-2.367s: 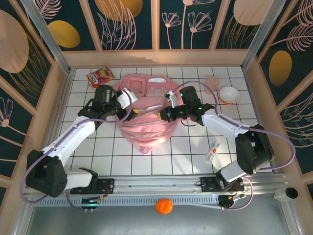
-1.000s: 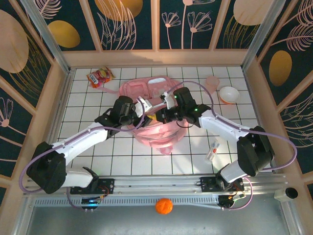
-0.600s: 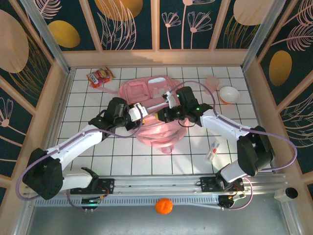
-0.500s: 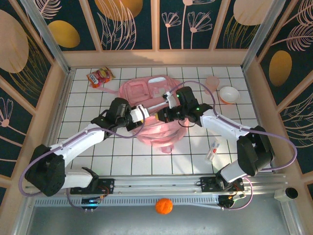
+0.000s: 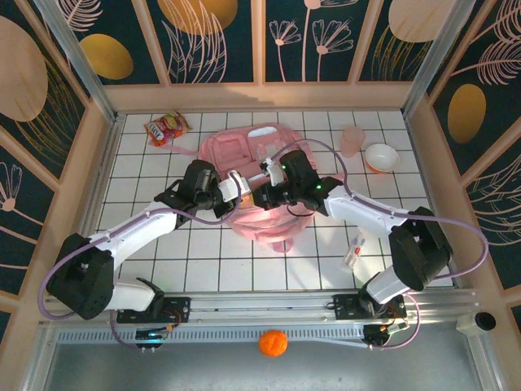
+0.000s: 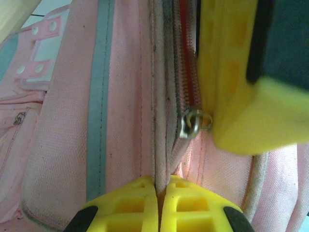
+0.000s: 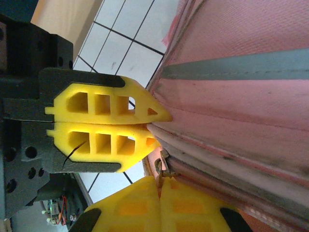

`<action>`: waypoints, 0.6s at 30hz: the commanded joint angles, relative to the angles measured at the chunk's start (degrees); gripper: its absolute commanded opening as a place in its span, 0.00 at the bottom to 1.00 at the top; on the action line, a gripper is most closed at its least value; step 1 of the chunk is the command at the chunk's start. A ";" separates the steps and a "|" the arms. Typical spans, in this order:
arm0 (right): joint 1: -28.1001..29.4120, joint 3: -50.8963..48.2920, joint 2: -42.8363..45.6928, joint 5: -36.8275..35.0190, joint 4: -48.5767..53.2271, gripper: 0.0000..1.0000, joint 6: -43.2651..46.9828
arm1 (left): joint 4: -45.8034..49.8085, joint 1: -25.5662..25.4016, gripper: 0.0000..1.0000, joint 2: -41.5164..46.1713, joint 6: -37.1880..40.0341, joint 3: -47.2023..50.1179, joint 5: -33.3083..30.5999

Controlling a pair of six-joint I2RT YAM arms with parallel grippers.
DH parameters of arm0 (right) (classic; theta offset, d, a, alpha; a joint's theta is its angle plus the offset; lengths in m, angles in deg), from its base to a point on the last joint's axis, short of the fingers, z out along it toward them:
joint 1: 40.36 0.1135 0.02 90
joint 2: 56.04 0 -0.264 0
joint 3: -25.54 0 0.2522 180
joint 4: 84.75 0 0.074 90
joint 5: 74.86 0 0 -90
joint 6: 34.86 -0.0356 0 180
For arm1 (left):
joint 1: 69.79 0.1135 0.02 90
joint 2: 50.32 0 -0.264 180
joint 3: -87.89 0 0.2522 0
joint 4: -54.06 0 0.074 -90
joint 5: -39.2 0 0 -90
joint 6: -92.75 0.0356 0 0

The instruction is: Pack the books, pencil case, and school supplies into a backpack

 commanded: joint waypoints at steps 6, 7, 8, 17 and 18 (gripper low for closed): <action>-0.17 0.43 7.11 -3.55 3.63 0.37 -2.52 | 1.99 0.31 0.65 3.61 -0.60 -3.50 -2.21; -1.14 0.43 8.95 -5.04 6.17 0.41 -3.87 | 5.57 0.21 0.99 4.21 -0.20 -5.46 -0.76; -2.72 0.59 10.77 -5.98 9.02 0.43 -5.55 | 7.01 -0.10 0.99 5.20 -0.49 -6.47 -0.28; -19.16 -2.23 21.56 -20.09 42.76 0.54 -12.49 | 0.17 -2.28 0.99 7.96 -8.64 -6.48 -8.40; -20.59 -3.50 22.08 -23.32 45.65 0.55 -13.54 | -0.91 -2.57 0.99 7.77 -9.84 -6.23 -8.96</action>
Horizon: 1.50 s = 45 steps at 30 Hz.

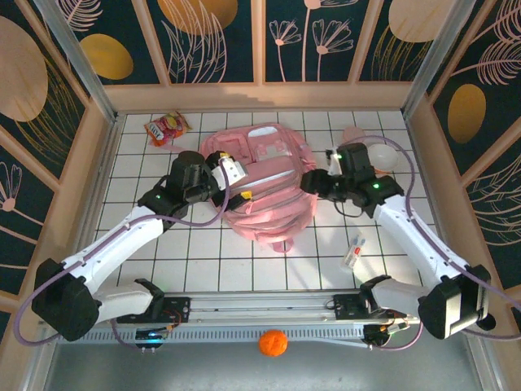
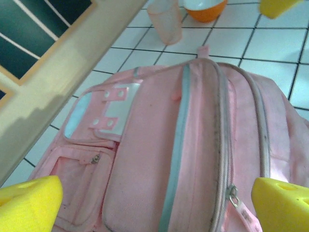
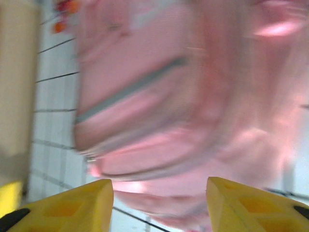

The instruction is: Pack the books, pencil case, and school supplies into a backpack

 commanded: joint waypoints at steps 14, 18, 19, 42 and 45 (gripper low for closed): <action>-13.91 -21.80 -2.36 -13.90 12.04 0.67 -11.97 | -8.24 -2.06 0.99 -1.23 -8.75 3.46 -2.32; -14.84 -22.70 -6.50 -14.60 9.18 0.68 -10.84 | -9.72 -2.02 0.99 -1.14 -10.33 5.05 -1.89; -15.00 -22.62 -7.28 -14.60 8.71 0.68 -10.61 | -9.93 -2.13 0.99 -1.22 -10.52 5.25 -1.64; -21.41 -21.94 -2.80 -13.99 11.52 0.71 -6.96 | -11.12 -2.87 0.99 -5.31 -11.58 3.50 0.04; -21.42 -23.97 -5.38 -12.04 8.10 0.71 -6.45 | -11.16 -2.87 0.99 -5.48 -11.82 3.52 0.02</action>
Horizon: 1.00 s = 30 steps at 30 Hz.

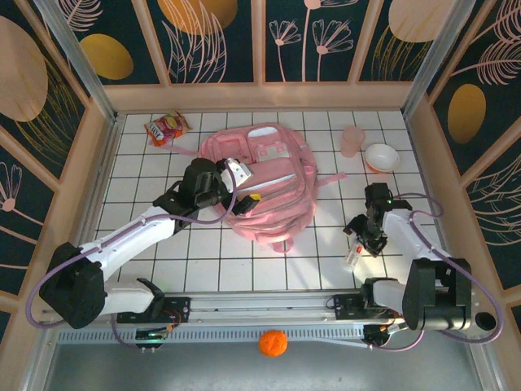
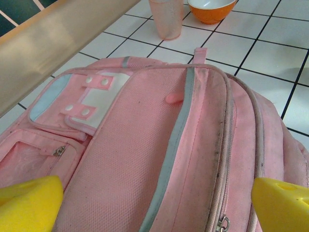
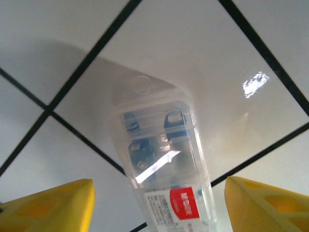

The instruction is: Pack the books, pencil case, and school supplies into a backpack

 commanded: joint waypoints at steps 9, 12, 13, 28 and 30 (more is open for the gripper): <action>-0.14 -1.60 -10.47 4.51 -8.93 0.57 2.95 | -3.06 -0.61 0.96 -1.90 -2.76 -1.65 2.09; 0.46 -1.08 -10.06 4.08 -8.61 0.37 2.93 | -2.50 -0.74 0.93 -2.90 -3.46 -2.62 2.63; 0.56 -0.75 -9.26 4.07 -8.28 0.34 2.91 | -2.51 -0.75 0.92 -3.15 -3.39 -2.77 3.02; 1.03 2.90 14.34 11.61 -23.14 0.27 8.82 | 1.43 -3.83 0.88 -13.61 -1.49 -9.22 5.22; 1.06 2.40 15.88 14.19 -28.36 0.26 9.09 | 1.16 -3.91 0.87 -15.46 -0.93 -10.55 3.55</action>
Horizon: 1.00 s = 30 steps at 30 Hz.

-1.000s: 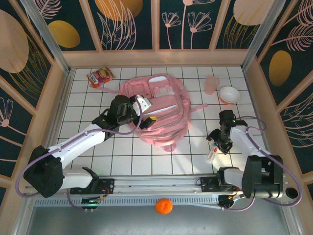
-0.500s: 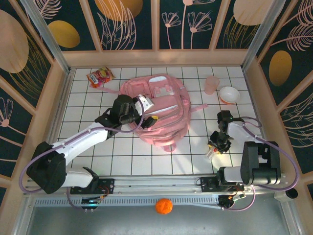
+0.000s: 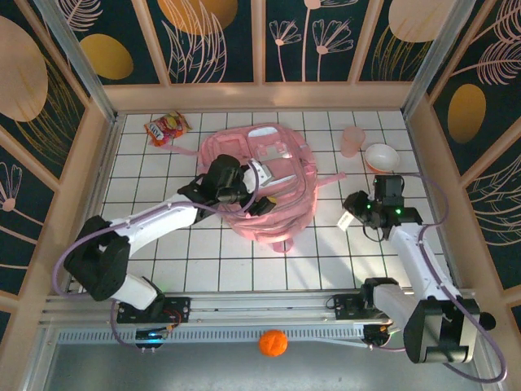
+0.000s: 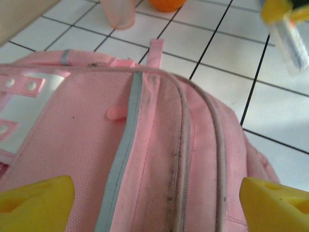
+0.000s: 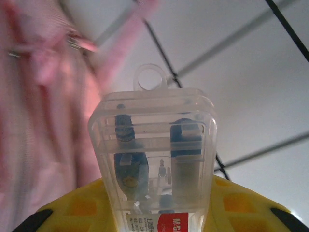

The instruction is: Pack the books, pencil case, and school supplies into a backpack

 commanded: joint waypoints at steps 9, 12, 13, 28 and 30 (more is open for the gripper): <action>0.53 0.89 3.17 8.77 -17.72 0.25 5.64 | 0.66 -0.05 0.85 -7.56 4.03 -6.22 -5.19; 0.50 0.51 4.50 8.72 -18.06 0.24 7.07 | -0.16 -0.05 0.75 -8.14 4.37 -6.29 -6.69; 0.51 0.28 5.06 8.71 -18.31 0.24 7.45 | -0.16 -0.04 0.72 -8.33 4.69 -6.39 -7.17; 3.50 -1.97 10.16 18.98 -32.66 0.33 27.55 | -5.08 0.09 0.00 1.66 2.71 -3.25 -7.53; 6.43 -1.75 10.22 20.76 -34.51 0.33 35.81 | -7.28 0.22 0.00 4.21 1.95 -1.71 -6.83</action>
